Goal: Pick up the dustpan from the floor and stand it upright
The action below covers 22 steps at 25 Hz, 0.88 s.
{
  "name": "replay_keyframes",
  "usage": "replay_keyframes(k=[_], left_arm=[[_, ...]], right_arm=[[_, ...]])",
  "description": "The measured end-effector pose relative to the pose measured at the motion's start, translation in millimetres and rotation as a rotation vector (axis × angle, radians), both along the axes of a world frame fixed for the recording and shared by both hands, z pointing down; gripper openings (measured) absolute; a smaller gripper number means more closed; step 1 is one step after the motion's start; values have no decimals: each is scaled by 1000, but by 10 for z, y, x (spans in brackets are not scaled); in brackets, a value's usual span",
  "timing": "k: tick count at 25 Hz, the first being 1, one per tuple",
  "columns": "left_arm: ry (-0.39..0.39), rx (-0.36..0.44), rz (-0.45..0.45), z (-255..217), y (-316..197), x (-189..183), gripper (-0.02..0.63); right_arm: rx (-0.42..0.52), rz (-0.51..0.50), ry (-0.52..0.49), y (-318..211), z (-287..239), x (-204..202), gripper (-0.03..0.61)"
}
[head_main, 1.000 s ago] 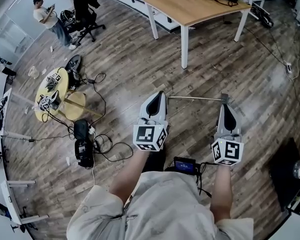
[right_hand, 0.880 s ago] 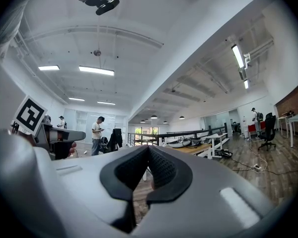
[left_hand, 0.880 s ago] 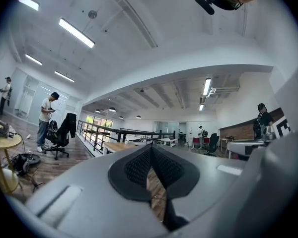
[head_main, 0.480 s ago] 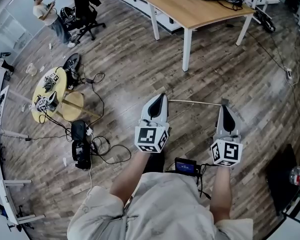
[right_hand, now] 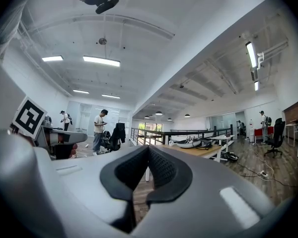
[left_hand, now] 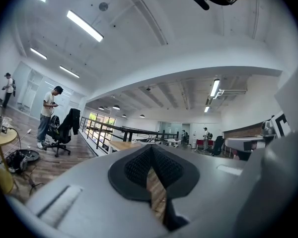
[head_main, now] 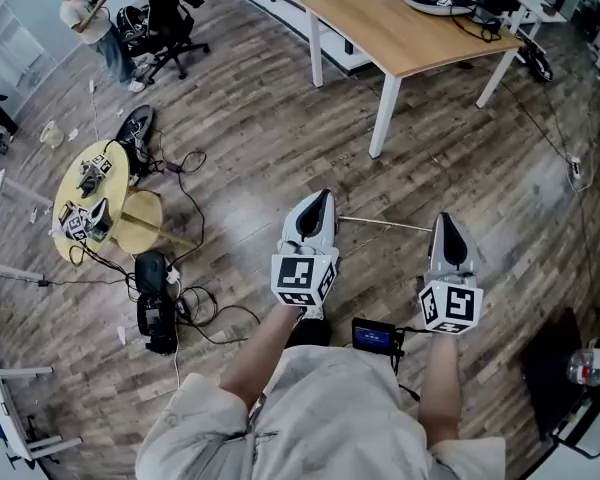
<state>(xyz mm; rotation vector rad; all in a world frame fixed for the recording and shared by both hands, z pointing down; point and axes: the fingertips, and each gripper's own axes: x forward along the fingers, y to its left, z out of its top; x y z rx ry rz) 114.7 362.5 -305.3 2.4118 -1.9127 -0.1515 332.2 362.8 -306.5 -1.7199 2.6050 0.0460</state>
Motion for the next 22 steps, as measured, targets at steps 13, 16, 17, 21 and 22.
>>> replay_keyframes(k=[13,16,17,21,22], left_arm=[[18,21,42,-135,-1343,-2407,20],[30,19,45,-119,-1393,-2562,20],[32,17,47,-122,-1421,-2596,20],[34,11,56,-133,-1660,-2615,20],[34,10,56,-134,-1734,-2597,20]], right_arm=[[18,19,29,-1322,-202,-2538,6],[24,18,53,-1346,-201,-2723,6],[24,19,55,-1372,-216,-2758,6],[27,30,55,-1598,-268,-2767,6],[26,31,55,-1667,-269,-2743,6]])
